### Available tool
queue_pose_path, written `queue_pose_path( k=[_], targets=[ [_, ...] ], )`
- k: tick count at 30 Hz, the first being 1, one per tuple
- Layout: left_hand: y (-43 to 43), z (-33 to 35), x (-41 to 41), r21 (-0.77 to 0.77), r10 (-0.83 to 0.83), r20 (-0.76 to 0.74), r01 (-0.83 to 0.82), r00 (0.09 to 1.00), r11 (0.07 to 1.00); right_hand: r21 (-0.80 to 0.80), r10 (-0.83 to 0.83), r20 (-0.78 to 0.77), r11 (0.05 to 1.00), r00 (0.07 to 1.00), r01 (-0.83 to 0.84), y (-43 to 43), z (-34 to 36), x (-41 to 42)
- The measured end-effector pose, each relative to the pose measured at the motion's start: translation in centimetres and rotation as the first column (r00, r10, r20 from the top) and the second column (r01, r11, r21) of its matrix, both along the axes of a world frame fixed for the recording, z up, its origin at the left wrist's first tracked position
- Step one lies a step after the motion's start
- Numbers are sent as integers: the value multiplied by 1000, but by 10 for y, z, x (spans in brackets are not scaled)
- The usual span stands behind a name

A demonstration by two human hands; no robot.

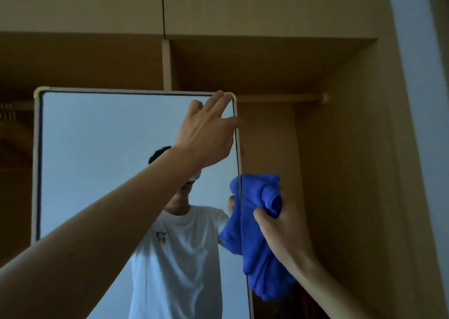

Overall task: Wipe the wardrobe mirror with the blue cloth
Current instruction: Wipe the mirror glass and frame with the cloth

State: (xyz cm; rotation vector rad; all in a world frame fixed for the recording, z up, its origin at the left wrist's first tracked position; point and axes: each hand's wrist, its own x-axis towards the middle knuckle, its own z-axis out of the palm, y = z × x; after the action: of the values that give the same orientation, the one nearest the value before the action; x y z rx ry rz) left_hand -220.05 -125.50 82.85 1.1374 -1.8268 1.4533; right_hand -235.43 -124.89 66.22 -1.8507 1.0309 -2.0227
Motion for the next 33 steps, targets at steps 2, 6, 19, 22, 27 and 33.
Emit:
queue_pose_path(
  k=[2, 6, 19, 22, 27, 33],
  targets=[
    [1, 4, -1, -14, -3, -23, 3, 1000, 1000, -6, -12, -5, 1000, 1000, 12, -2, 6, 1],
    [5, 17, 0, -31, 12, -64, -14, 998, 999, -38, -18, 20, 999, 1000, 19, -6, 34, 5],
    [3, 26, 4, 10, -98, -276, 104, 956, 994, -176, -96, -29, 980, 995, 90, -5, 155, 8],
    [1, 25, 5, -4, -110, -291, 114, 950, 994, -152, -45, -12, 987, 999, 43, -6, 147, 4],
    [0, 26, 6, -16, -160, -321, 164, 934, 986, -68, 30, 19, 997, 999, -28, -2, 105, 0],
    [-2, 28, 7, -19, -202, -348, 208, 916, 978, -52, 14, 39, 999, 999, -12, -6, 103, 2]
  ],
)
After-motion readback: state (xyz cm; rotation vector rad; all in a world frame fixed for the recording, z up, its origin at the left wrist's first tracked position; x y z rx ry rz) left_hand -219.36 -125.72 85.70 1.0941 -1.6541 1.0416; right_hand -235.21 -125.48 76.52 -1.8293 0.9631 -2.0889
